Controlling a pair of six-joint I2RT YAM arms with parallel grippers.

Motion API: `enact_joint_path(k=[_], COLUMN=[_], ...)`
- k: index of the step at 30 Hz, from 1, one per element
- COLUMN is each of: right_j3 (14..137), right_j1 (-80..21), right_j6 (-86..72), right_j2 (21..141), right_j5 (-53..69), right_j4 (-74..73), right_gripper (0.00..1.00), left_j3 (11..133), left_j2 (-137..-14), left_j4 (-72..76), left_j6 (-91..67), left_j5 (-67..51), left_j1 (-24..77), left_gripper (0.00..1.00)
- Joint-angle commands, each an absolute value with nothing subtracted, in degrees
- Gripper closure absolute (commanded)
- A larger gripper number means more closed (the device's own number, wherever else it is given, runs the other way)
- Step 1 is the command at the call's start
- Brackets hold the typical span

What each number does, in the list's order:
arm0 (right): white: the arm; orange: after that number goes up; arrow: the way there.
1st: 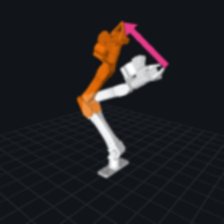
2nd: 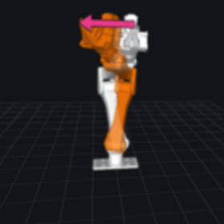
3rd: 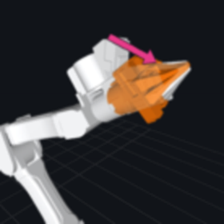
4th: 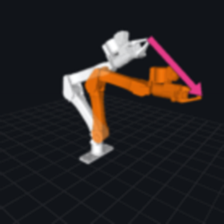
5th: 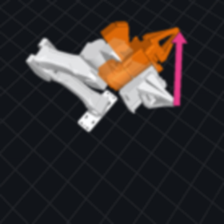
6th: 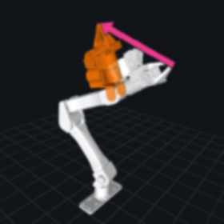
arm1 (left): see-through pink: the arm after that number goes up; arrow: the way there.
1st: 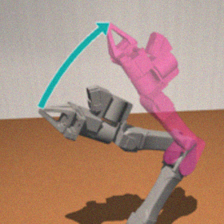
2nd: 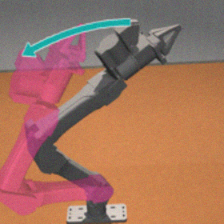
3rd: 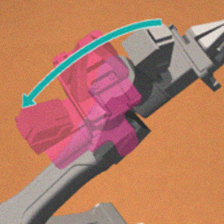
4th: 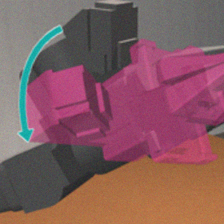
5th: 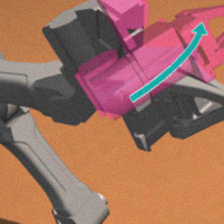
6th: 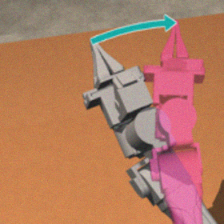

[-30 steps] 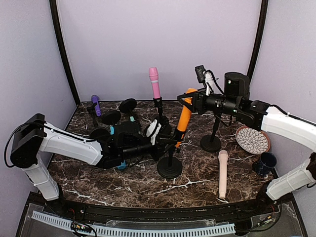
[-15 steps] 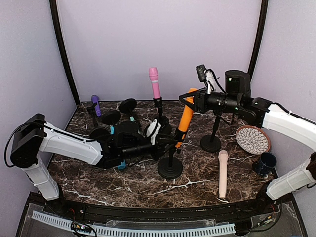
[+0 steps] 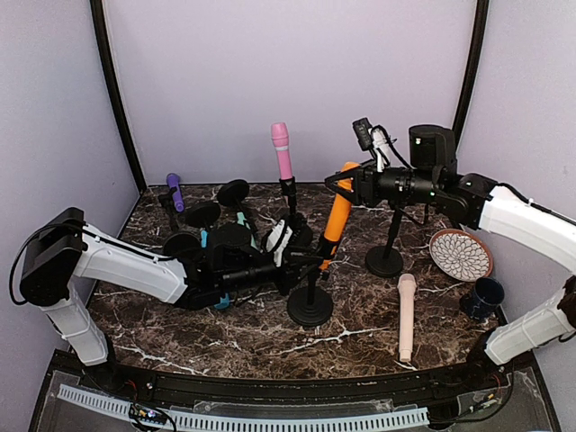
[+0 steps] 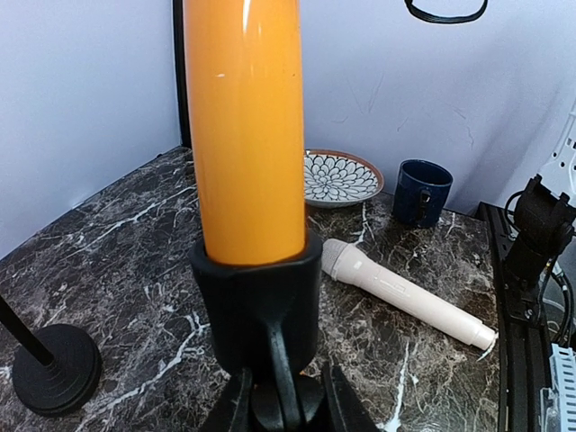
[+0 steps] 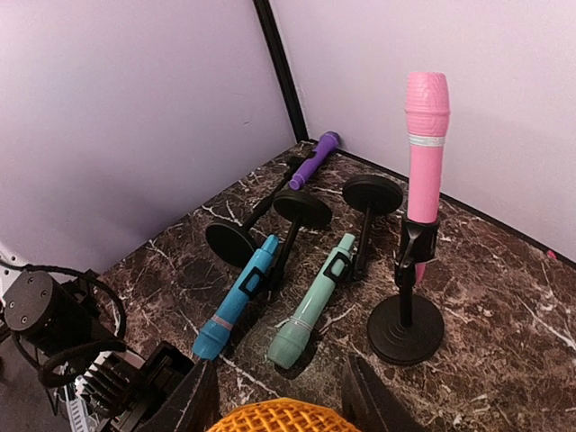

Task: Remove the microphone from the stand
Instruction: Remove the microphone from the microphone stand.

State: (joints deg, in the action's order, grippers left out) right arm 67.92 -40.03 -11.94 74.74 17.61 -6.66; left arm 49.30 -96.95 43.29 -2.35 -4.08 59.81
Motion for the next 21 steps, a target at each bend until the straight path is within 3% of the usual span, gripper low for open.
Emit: enact_joint_path(k=[1, 12, 21], right_j3=[69.7, 72.9, 80.3], right_j1=[-39.2, -39.0, -39.0], right_j6=[-6.9, -10.3, -17.1], right_j2=[73.8, 75.7, 76.9], right_j5=[31.6, 24.2, 6.9], right_j4=[3.1, 0.3, -11.0], right_gripper=[0.68, 0.69, 0.69], left_j3=[46.6, 44.9, 44.4], left_j2=[-97.8, -97.7, -97.9], left_j4=[37.6, 38.0, 37.9], left_j6=[-3.3, -4.0, -4.0], left_j5=[-6.0, -6.4, -5.7], left_j1=[59.7, 59.7, 59.7], left_gripper=[1.0, 1.0, 1.0])
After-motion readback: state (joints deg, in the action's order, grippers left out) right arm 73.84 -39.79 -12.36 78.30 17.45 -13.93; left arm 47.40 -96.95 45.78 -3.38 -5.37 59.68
